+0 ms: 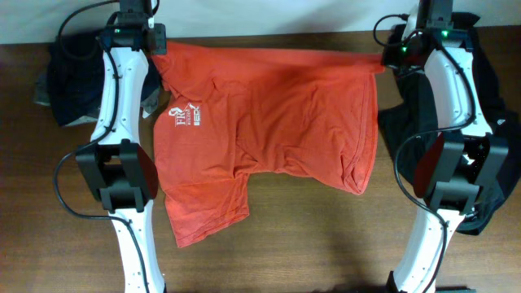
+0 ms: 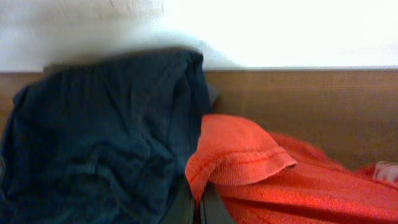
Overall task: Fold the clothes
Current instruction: 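Lay the red t-shirt flat and open both grippers at the top corners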
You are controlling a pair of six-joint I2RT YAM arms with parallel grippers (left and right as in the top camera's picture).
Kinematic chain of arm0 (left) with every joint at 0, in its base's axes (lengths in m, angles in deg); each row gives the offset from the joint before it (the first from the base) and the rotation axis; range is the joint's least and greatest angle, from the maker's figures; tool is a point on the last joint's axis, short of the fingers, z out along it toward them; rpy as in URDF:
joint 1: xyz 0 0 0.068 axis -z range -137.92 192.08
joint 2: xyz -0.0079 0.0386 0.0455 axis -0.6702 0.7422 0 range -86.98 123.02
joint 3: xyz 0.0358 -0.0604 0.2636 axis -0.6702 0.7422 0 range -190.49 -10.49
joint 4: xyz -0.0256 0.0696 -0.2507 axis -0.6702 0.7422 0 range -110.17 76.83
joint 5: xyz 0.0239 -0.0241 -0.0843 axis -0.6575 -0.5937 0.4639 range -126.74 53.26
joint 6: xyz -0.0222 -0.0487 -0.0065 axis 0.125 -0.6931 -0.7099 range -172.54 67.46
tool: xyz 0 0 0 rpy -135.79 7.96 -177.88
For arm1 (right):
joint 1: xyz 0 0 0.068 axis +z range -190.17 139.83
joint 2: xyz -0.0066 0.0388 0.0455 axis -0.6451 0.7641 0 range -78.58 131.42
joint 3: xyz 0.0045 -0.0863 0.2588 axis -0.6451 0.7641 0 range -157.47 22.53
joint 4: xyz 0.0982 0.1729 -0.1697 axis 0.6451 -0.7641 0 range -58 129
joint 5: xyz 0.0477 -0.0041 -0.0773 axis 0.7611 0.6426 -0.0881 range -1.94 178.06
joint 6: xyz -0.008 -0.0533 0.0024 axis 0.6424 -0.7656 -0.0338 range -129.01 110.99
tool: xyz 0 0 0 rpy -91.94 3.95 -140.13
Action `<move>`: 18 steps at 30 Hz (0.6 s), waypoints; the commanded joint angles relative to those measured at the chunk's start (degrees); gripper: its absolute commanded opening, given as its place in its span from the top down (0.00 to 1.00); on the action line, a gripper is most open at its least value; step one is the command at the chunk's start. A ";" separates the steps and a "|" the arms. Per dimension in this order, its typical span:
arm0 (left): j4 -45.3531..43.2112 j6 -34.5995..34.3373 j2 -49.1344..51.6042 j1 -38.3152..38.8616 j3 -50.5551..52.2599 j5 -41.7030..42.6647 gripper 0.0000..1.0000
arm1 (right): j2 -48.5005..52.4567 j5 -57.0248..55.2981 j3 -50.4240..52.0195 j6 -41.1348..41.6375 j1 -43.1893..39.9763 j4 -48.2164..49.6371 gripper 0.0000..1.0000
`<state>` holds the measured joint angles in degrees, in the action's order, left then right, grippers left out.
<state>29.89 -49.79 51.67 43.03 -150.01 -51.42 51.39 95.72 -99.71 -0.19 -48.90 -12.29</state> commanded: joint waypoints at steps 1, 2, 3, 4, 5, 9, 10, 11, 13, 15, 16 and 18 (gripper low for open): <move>4.76 -0.59 -1.03 -0.20 -1.25 -0.50 0.99 | -3.21 0.11 -0.26 0.63 -0.63 -3.67 0.96; 6.38 -0.61 -1.11 -0.20 -1.36 -0.46 0.99 | -3.74 0.11 -0.26 0.63 -0.72 -5.22 0.96; 8.41 -0.63 -1.20 -0.22 -1.49 0.07 0.99 | -4.17 0.13 -0.26 0.66 -0.79 -6.69 0.96; 10.47 -0.79 -1.20 -0.22 -1.60 0.81 0.99 | -4.63 0.31 -0.26 0.63 -0.96 -8.24 0.96; 12.50 -1.09 -1.20 -0.22 -1.60 1.62 0.99 | -4.92 0.33 -0.26 0.63 -1.03 -9.81 0.96; 18.75 -2.12 -1.18 -0.22 -1.55 2.08 0.99 | -5.11 0.28 -0.24 0.59 -1.03 -14.21 0.96; 19.98 -2.21 -1.18 -0.22 -1.55 2.10 0.99 | -5.09 0.28 -0.24 0.57 -1.03 -14.95 0.96; 21.53 -2.58 -1.18 -0.22 -1.55 2.12 0.99 | -5.05 0.22 -0.24 0.39 -1.03 -15.89 0.96; 22.64 -2.56 -1.18 -0.22 -1.55 2.60 0.99 | -5.01 0.07 -0.24 0.39 -1.03 -16.28 0.96; 23.34 -2.54 -1.07 -0.22 -1.51 3.37 0.99 | -5.01 -0.42 -0.24 0.42 -1.03 -16.48 0.96; 23.63 -2.56 -1.07 -0.22 -1.51 3.61 0.99 | -4.98 -0.79 -0.24 0.42 -1.03 -16.63 0.96; 23.98 -2.54 -0.94 -0.22 -1.51 4.90 0.99 | -4.94 -0.81 -0.15 0.39 -1.05 -16.68 0.96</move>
<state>53.34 -51.52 51.69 43.03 -150.16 -48.51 48.48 96.11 -99.71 0.03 -49.41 -28.73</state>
